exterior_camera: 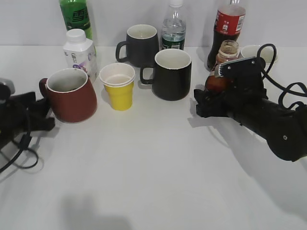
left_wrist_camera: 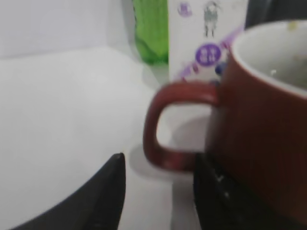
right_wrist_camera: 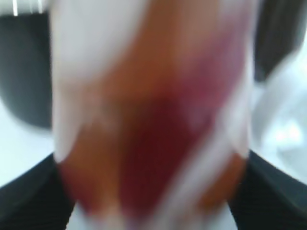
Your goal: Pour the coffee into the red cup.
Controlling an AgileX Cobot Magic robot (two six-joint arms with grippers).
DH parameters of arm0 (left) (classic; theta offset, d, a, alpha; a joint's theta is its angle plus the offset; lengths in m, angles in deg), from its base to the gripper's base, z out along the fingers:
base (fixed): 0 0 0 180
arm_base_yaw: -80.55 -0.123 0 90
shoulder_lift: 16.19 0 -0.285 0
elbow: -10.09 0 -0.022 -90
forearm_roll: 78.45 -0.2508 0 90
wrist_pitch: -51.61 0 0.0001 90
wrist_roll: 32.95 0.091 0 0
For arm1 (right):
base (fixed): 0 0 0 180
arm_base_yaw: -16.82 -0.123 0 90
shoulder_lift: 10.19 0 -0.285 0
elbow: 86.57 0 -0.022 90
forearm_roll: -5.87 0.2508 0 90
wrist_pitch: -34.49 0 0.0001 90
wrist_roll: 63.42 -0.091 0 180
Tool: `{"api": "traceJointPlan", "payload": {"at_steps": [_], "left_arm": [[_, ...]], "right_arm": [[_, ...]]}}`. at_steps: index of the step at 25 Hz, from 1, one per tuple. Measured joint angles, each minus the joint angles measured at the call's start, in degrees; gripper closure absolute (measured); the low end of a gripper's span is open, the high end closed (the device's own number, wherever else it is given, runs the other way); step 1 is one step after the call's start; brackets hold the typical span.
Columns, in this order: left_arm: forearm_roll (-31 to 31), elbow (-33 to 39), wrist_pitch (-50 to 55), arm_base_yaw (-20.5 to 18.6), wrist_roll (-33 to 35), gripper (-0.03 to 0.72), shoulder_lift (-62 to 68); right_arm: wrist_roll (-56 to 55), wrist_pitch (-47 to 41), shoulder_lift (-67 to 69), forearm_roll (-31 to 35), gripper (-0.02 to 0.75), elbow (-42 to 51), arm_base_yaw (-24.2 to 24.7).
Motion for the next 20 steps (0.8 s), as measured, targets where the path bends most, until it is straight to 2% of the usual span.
{"api": "traceJointPlan", "payload": {"at_steps": [3,8,13,17,20], "left_arm": [[0.26,3.10,0.70,0.00,0.00,0.319,-2.64],[0.50,8.94,0.71,0.00,-0.36,0.320,-8.21],[-1.14,14.01,2.28,0.00,-7.57,0.320,-15.13],[-2.40,14.33,15.49,0.00,-11.02,0.320,-24.68],[-2.21,11.47,33.97,0.00,-11.60,0.320,-34.09]], "right_arm": [[-0.54,0.73,0.07,-0.22,0.083,0.71,0.00],[-0.87,1.72,-0.39,0.10,0.078,4.53,0.00],[-2.61,1.41,-6.96,1.26,0.078,11.77,0.00],[-6.06,-5.47,-15.30,1.09,0.078,16.29,0.00],[-6.93,-16.76,-22.23,1.05,0.090,16.21,0.00]]}}
